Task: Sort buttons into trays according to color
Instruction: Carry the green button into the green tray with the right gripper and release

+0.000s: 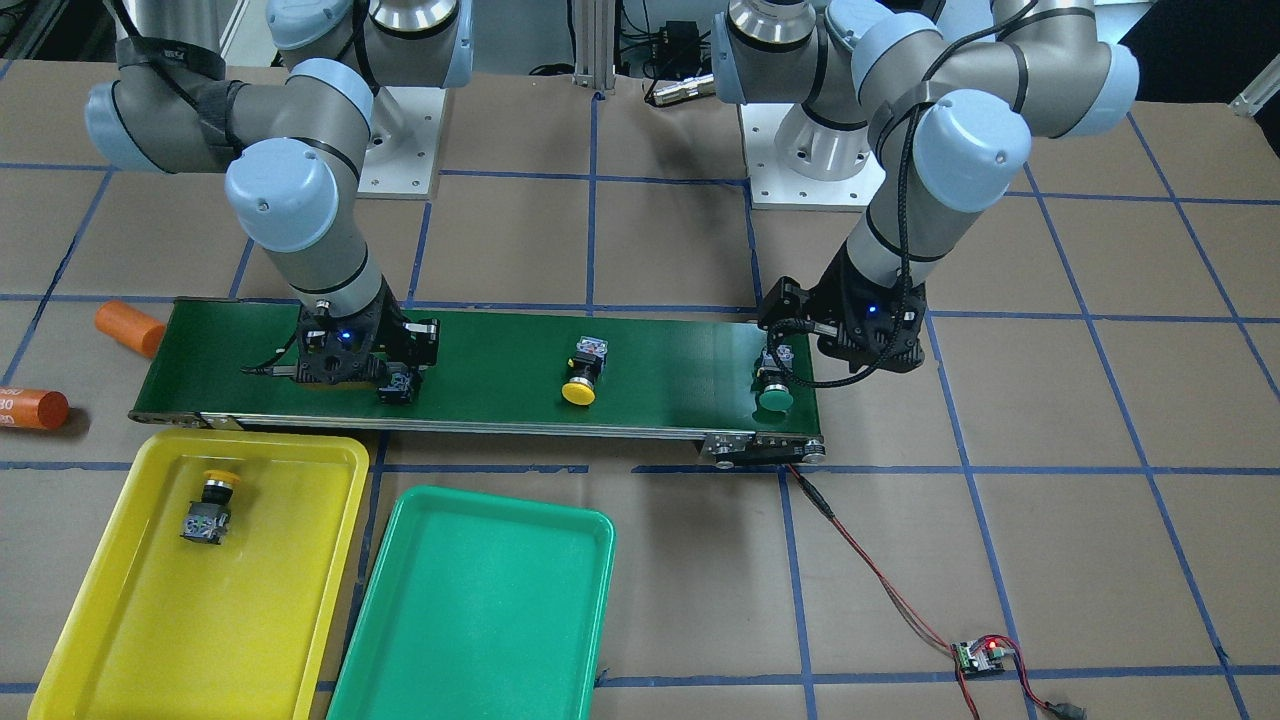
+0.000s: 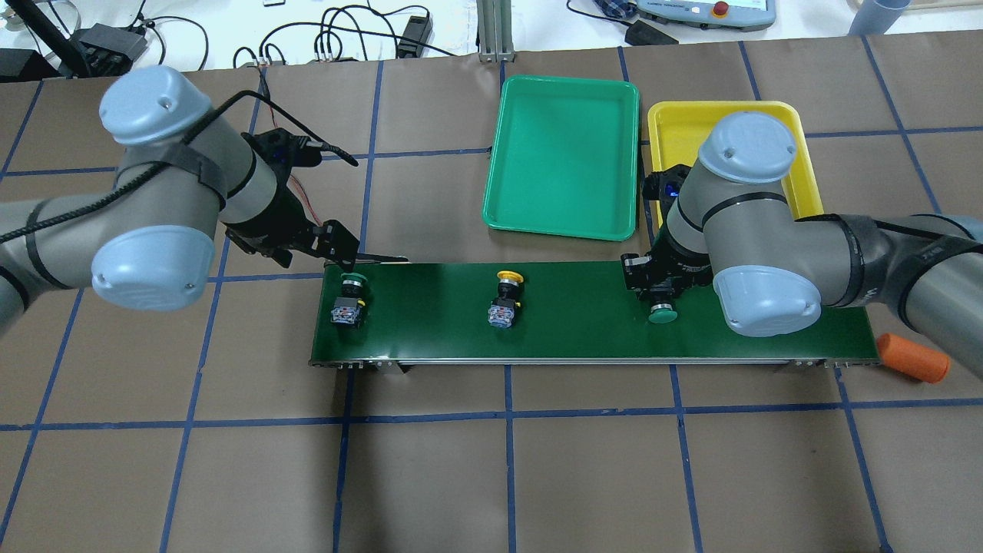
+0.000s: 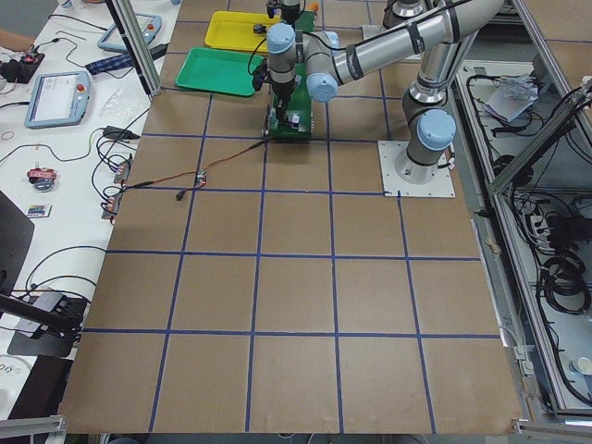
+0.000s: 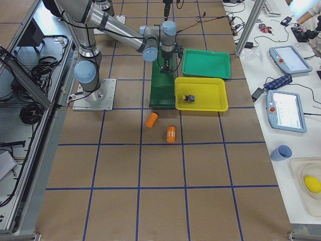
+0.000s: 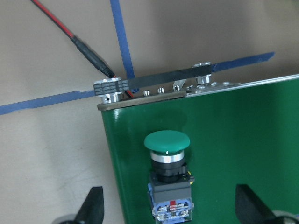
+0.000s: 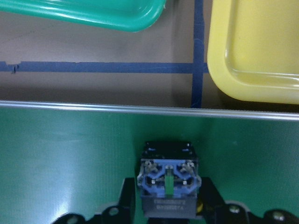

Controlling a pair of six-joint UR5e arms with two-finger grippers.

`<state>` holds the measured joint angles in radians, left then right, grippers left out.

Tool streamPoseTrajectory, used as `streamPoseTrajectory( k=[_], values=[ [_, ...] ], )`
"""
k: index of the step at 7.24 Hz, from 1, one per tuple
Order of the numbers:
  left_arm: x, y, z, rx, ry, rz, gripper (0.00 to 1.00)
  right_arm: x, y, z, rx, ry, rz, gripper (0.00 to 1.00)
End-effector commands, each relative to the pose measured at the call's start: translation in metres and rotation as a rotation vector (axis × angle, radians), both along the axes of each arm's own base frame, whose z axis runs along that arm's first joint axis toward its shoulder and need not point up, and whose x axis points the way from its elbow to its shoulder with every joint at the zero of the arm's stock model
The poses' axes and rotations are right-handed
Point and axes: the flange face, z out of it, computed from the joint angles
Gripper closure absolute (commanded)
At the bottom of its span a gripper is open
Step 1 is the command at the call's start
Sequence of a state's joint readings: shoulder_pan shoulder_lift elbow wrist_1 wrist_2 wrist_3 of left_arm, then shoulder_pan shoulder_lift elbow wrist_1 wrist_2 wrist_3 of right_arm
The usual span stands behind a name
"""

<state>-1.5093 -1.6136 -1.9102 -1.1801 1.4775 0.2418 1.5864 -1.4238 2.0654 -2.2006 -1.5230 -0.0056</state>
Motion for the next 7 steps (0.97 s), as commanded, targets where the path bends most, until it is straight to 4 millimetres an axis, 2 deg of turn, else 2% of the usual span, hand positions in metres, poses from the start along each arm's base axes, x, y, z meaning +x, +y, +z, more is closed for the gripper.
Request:
streamPoseTrajectory(
  k=[1, 2, 3, 4, 5, 6, 7],
  values=[
    [0.010, 0.008, 0.087, 0.018, -0.103, 0.015, 0.00, -0.001, -0.013, 0.017, -0.029, 0.006, 0.011, 0.56],
    [0.010, 0.022, 0.119, 0.037, -0.110, 0.081, 0.00, -0.002, -0.020, 0.025, -0.045, 0.023, 0.015, 0.56],
    [0.013, 0.031, 0.138, 0.021, -0.125, 0.114, 0.00, -0.006, -0.029, 0.030, -0.060, 0.052, 0.018, 0.55],
    [0.022, 0.043, 0.149, 0.030, -0.212, 0.122, 0.00, -0.013, -0.052, 0.042, -0.089, 0.056, 0.029, 0.53],
    [0.021, 0.062, 0.165, 0.025, -0.220, 0.127, 0.00, -0.028, -0.073, 0.043, -0.079, 0.077, 0.011, 0.53],
    [0.017, 0.068, 0.165, 0.031, -0.189, 0.146, 0.00, -0.046, -0.087, 0.043, -0.062, 0.070, -0.022, 0.53],
    [0.021, 0.073, 0.165, 0.035, -0.188, 0.174, 0.00, -0.046, -0.092, 0.052, -0.082, 0.059, -0.029, 0.50]
  ],
)
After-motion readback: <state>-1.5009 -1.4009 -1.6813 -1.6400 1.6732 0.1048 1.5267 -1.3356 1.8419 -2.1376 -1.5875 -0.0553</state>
